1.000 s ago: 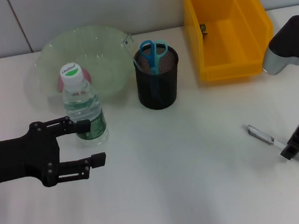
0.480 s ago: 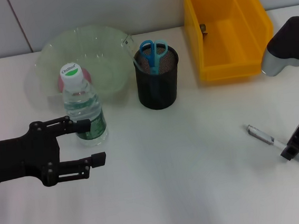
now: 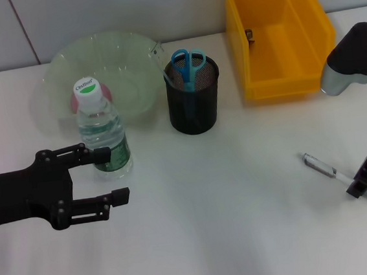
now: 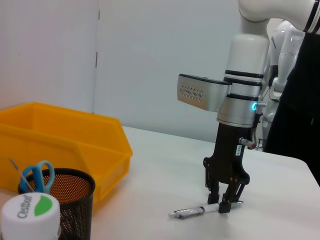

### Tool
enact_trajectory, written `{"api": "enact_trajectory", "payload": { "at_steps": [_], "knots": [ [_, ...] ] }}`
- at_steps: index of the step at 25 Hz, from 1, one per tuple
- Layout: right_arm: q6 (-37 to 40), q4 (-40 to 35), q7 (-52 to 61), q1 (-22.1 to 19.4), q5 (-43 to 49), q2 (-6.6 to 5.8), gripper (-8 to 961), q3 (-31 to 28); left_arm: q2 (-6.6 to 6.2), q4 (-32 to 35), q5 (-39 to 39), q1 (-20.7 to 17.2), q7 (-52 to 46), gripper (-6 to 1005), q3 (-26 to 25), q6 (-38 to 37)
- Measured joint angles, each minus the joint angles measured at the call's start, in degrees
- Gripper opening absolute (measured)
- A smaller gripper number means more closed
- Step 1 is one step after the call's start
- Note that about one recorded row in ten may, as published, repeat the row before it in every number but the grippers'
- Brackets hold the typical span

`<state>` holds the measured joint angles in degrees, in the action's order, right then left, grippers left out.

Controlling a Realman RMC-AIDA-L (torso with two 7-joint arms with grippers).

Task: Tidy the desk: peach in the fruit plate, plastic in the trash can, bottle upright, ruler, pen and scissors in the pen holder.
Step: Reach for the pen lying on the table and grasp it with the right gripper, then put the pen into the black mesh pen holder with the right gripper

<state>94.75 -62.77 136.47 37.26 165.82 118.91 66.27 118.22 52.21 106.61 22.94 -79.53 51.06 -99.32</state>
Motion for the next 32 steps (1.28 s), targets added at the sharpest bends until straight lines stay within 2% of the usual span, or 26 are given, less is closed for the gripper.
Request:
{"api": "enact_trajectory", "payload": {
  "at_steps": [11, 20, 25, 29, 32],
  "knots": [
    [-0.1, 0.2, 0.1, 0.2, 0.1, 0.0, 307, 1.0, 0.0, 0.0, 0.0, 0.1, 0.1, 798, 0.0, 0.0],
    [-0.1, 0.2, 0.5, 0.3, 0.1, 0.0, 131, 1.5, 0.0, 0.0, 0.0, 0.2, 0.2, 798, 0.0, 0.0],
    [0.4, -0.7, 0.6, 0.3, 0.1, 0.0, 132, 1.5, 0.0, 0.0, 0.0, 0.2, 0.3, 798, -0.1, 0.1],
    [2.4, -6.5, 0.6, -0.3, -1.2, 0.07, 133, 0.8, 0.0, 0.0, 0.0, 0.2, 0.3, 798, -0.1, 0.2],
    [4.0, -14.2, 0.6, -2.1, -5.3, 0.13, 133, 0.1, -0.01, 0.0, 0.0, 0.2, 0.3, 798, -0.1, 0.2]
  ]
}}
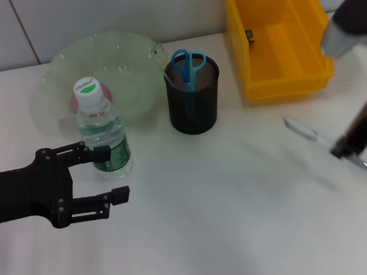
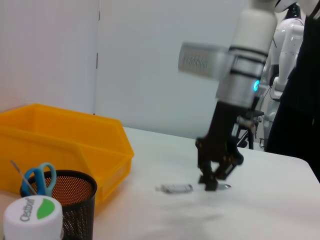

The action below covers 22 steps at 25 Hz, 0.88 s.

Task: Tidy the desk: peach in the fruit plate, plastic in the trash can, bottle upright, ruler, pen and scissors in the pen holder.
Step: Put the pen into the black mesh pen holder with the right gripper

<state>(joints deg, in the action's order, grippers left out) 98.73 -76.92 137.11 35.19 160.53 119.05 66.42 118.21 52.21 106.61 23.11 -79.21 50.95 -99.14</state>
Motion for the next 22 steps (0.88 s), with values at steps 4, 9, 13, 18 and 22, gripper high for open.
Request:
{"api": "enact_trajectory", "payload": {
  "at_steps": [4, 9, 13, 18, 22],
  "knots": [
    [-1.4, -8.6, -0.3, -2.9, -6.8, 0.01, 134, -1.6, 0.0, 0.0, 0.0, 0.0, -0.2, 798, 0.0, -0.1],
    [-9.1, -12.0, -3.0, -6.3, -16.0, 0.05, 135, -1.7, 0.05, -0.1, -0.1, 0.0, -0.3, 798, 0.0, -0.1],
    [-16.3, -11.9, -6.3, -8.3, -22.3, 0.35, 136, -1.3, 0.09, -0.5, -0.1, 0.1, -0.4, 798, 0.2, -0.2],
    [-28.1, -9.5, -12.4, -10.7, -32.1, 0.33, 137, 0.8, 0.12, -0.6, -0.1, 0.2, -0.8, 798, 0.3, -0.2],
    [-31.9, -6.3, -15.4, -10.2, -35.4, 0.27, 138, 2.0, 0.19, -0.6, -0.1, 0.2, -0.9, 798, 0.4, -0.2]
  ]
}}
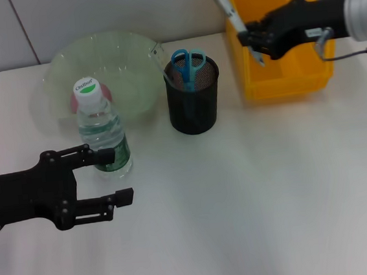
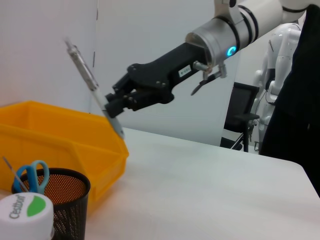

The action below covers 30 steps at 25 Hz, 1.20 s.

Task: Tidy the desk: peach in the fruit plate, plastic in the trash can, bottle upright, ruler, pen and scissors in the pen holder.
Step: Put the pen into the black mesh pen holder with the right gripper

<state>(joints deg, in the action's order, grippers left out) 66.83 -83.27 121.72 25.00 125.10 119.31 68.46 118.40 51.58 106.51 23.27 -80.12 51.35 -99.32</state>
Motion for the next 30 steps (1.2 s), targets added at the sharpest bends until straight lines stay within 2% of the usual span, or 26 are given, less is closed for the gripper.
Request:
{"api": "enact_trajectory", "payload": {
  "at_steps": [9, 13, 19, 25, 26, 30],
  "knots": [
    [-14.1, 8.7, -6.9, 1.9, -7.1, -0.05, 139, 9.1, 0.1, -0.1, -0.1, -0.3, 0.0, 798, 0.0, -0.1],
    [-16.3, 10.5, -8.6, 2.2, -8.8, -0.05, 140, 10.9, 0.09, -0.1, -0.3, -0.5, 0.0, 798, 0.1, -0.2],
    [-24.3, 17.3, -15.4, 2.2, -18.2, 0.08, 141, 15.0, 0.07, -0.2, -0.5, -0.7, 0.1, 798, 0.1, -0.3],
    [-27.0, 24.0, -22.9, 2.6, -27.6, 0.11, 143, 15.5, 0.0, -0.2, -0.5, -0.7, 0.2, 798, 0.1, -0.5],
    [-27.0, 26.0, -26.2, 2.9, -31.6, 0.12, 143, 15.6, -0.01, -0.2, -0.5, -0.7, 0.2, 798, 0.1, -0.5],
    [-27.1, 28.1, -31.2, 3.0, -36.9, 0.13, 144, 15.6, -0.01, -0.2, -0.5, -0.7, 0.2, 798, 0.1, -0.5]
  ]
}}
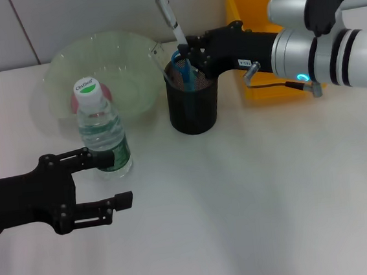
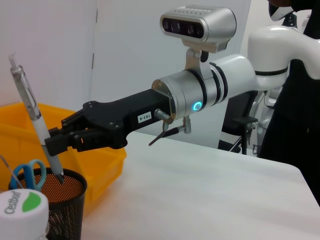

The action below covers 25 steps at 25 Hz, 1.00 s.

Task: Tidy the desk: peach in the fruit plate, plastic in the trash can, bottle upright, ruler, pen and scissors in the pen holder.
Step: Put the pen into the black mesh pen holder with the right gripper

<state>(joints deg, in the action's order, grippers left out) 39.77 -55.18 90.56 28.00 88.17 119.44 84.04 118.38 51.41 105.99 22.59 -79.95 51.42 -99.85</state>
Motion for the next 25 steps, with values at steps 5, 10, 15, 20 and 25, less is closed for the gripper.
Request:
{"api": "enact_trajectory", "payload": {
  "at_steps": [5, 10, 15, 20, 25],
  "knots": [
    [-0.1, 3.3, -1.9, 0.8, -2.8, 0.01, 145, -0.1, 0.0, 0.0, 0.0, 0.0, 0.0, 798, 0.0, 0.0],
    [-0.9, 5.3, -2.6, 1.1, -2.9, 0.0, 146, -0.3, -0.05, 0.0, 0.0, 0.0, 0.0, 798, 0.0, -0.1],
    [-1.3, 6.2, -2.6, 1.4, -2.9, 0.0, 147, -0.1, -0.07, 0.0, 0.0, 0.0, 0.0, 798, -0.2, -0.2],
    [-1.0, 6.2, -2.6, 1.4, -2.9, 0.0, 282, 0.0, -0.09, 0.0, 0.0, 0.0, 0.1, 798, -0.3, -0.2],
    [-0.6, 3.9, -2.6, 0.3, -2.9, 0.0, 469, 0.0, -0.18, 0.0, 0.0, 0.0, 0.1, 798, -0.4, -0.2]
  ]
}}
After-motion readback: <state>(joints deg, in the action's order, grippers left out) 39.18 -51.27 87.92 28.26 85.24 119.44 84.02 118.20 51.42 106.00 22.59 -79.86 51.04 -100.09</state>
